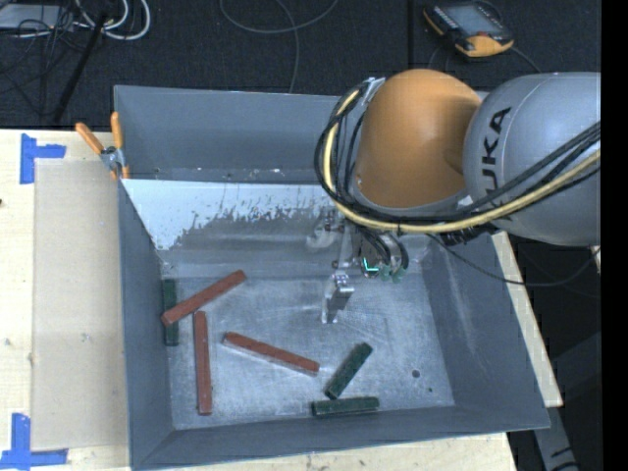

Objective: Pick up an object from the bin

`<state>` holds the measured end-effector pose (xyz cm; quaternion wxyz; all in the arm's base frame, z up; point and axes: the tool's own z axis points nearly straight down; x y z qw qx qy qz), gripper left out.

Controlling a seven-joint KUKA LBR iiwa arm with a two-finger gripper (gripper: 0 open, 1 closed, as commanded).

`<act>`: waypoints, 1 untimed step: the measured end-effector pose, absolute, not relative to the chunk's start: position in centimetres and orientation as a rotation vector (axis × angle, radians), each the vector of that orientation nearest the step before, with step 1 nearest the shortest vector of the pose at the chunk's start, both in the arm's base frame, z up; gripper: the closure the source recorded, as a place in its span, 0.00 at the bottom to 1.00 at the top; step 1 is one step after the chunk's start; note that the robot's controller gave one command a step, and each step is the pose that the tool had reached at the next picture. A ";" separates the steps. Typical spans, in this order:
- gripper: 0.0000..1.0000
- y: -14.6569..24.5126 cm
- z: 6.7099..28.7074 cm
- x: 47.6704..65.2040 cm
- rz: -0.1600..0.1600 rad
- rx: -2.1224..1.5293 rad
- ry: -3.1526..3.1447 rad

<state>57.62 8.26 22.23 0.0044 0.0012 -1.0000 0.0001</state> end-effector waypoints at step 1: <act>0.00 8.2 22.7 57.8 -0.001 0.001 -3.140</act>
Offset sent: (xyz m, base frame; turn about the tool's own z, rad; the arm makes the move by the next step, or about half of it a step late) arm -0.0609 0.0094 -0.1106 -0.0491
